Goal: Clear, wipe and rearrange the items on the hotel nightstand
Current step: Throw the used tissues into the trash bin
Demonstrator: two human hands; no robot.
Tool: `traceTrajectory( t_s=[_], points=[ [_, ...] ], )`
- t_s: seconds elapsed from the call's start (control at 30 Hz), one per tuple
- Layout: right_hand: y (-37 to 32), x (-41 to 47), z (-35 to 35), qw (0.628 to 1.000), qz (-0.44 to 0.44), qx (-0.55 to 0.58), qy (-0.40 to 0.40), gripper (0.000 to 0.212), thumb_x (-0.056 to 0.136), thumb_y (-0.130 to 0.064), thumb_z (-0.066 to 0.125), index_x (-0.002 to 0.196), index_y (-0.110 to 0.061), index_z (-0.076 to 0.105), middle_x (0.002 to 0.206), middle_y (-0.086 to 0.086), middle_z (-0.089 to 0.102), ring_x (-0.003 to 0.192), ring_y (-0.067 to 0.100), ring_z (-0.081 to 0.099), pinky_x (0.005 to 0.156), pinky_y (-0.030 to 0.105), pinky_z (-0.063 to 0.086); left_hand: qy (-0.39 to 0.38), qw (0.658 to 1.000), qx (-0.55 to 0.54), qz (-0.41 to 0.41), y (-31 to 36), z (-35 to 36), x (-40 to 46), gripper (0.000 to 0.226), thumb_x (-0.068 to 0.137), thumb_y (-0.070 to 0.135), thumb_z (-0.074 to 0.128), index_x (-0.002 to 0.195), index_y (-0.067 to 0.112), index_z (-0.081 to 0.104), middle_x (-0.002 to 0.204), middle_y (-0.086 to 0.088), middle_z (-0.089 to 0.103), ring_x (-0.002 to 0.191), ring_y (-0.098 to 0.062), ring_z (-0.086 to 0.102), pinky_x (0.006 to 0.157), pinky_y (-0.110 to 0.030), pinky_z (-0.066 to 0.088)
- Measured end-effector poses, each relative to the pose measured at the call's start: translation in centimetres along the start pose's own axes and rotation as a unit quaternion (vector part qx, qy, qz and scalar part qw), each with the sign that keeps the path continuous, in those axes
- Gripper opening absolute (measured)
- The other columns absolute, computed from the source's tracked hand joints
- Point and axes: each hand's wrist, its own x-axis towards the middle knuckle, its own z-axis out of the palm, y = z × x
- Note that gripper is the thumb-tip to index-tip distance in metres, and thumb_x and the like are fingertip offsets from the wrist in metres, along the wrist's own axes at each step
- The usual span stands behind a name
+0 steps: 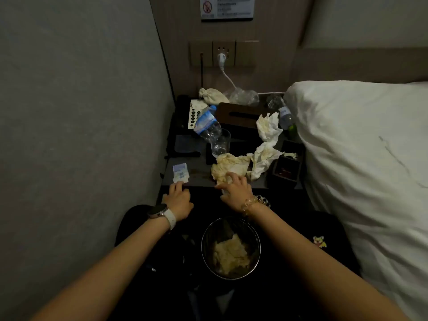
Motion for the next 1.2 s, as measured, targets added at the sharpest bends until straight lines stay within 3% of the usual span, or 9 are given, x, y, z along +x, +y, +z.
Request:
traceTrajectory(
  t_s=[0.27, 0.63, 0.9, 1.07, 1.2],
  points=[
    [0.5, 0.1, 0.0, 0.999, 0.006, -0.035, 0.019, 0.046, 0.091, -0.031, 0.055, 0.136, -0.024, 0.049, 0.148, 0.001, 0.029, 0.135, 0.031, 0.022, 0.108, 0.046, 0.028, 0.095, 0.992, 0.083, -0.011, -0.6, 0.4, 0.3, 0.047, 0.092, 0.032, 0.055, 0.132, 0.009, 0.048, 0.151, -0.006, 0.023, 0.138, -0.027, 0.022, 0.106, -0.045, 0.030],
    [-0.5, -4.2, -2.8, 0.994, -0.012, 0.016, 0.104, 0.037, 0.094, -0.027, 0.051, 0.130, -0.017, 0.055, 0.143, -0.004, 0.040, 0.134, 0.025, 0.027, 0.105, 0.042, 0.028, 0.104, 0.991, 0.079, -0.009, -0.8, 0.2, -1.2, 0.043, 0.093, 0.028, 0.052, 0.132, 0.011, 0.047, 0.146, -0.001, 0.036, 0.134, -0.023, 0.030, 0.099, -0.043, 0.030],
    [-1.0, -8.5, -3.6, 0.979, -0.021, 0.098, 0.178, 0.026, 0.096, -0.023, 0.051, 0.110, -0.013, 0.070, 0.120, -0.005, 0.061, 0.122, 0.016, 0.042, 0.099, 0.036, 0.032, 0.227, 0.968, -0.005, 0.108, 2.7, 2.0, -5.6, 0.030, 0.090, 0.026, 0.050, 0.118, 0.021, 0.058, 0.125, 0.008, 0.054, 0.121, -0.014, 0.041, 0.082, -0.033, 0.022],
    [0.3, -9.2, -2.0, 0.976, 0.015, 0.107, 0.187, 0.027, 0.095, -0.026, 0.053, 0.089, -0.011, 0.075, 0.100, 0.000, 0.070, 0.114, 0.016, 0.049, 0.097, 0.039, 0.039, 0.205, 0.967, -0.053, 0.140, 4.2, 4.0, -7.3, 0.026, 0.091, 0.029, 0.050, 0.113, 0.027, 0.064, 0.119, 0.016, 0.057, 0.119, -0.007, 0.042, 0.077, -0.031, 0.016],
    [1.4, -9.1, 0.0, 0.990, 0.057, 0.065, 0.113, 0.028, 0.096, -0.031, 0.050, 0.099, -0.015, 0.074, 0.106, 0.004, 0.068, 0.116, 0.019, 0.049, 0.096, 0.037, 0.040, 0.096, 0.985, -0.065, 0.127, 5.0, 4.9, -7.1, 0.029, 0.095, 0.033, 0.047, 0.120, 0.026, 0.060, 0.127, 0.013, 0.053, 0.127, -0.011, 0.038, 0.090, -0.034, 0.026]
  ],
)
